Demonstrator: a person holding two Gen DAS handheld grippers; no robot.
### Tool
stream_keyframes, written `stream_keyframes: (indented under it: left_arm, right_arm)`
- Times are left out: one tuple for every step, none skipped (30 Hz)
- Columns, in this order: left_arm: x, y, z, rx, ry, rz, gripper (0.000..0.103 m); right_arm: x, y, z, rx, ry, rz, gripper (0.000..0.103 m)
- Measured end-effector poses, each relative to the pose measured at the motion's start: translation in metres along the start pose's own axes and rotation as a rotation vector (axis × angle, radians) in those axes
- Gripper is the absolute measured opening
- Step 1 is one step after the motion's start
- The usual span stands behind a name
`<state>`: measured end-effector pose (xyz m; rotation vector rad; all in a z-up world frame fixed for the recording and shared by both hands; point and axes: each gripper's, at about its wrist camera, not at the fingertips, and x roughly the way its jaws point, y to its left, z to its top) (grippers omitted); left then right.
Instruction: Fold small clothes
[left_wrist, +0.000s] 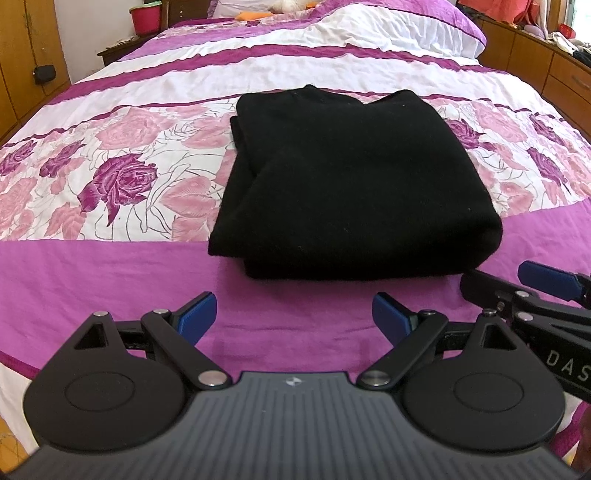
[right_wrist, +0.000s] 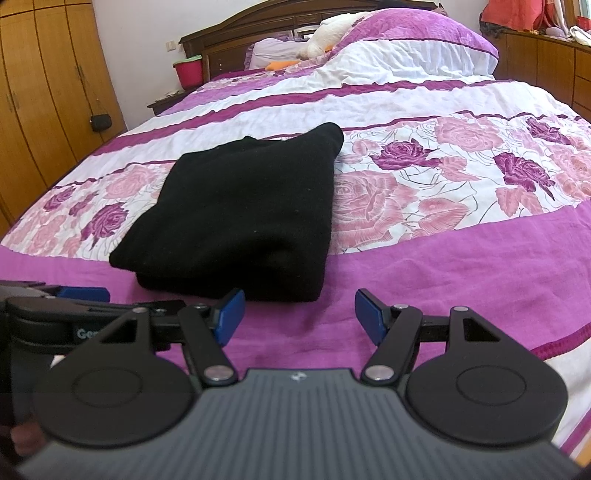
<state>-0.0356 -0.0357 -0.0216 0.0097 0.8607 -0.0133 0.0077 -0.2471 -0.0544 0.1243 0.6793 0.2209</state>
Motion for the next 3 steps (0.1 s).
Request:
stream_keyframes:
  left_arm:
    - [-0.0001, -0.0004, -0.0001, 0.002, 0.0, 0.001, 0.094]
    - [-0.0003, -0.0006, -0.0002, 0.004, -0.001, 0.002, 0.094]
    - [-0.0004, -0.0007, -0.0003, 0.004, -0.001, 0.003, 0.094]
  right_arm:
    - [-0.0002, 0.0, 0.0, 0.0, -0.001, -0.001, 0.068]
    - [-0.0004, -0.0002, 0.0, 0.0, -0.001, -0.001, 0.068]
    - [-0.0003, -0.0002, -0.0001, 0.001, -0.001, 0.0, 0.068]
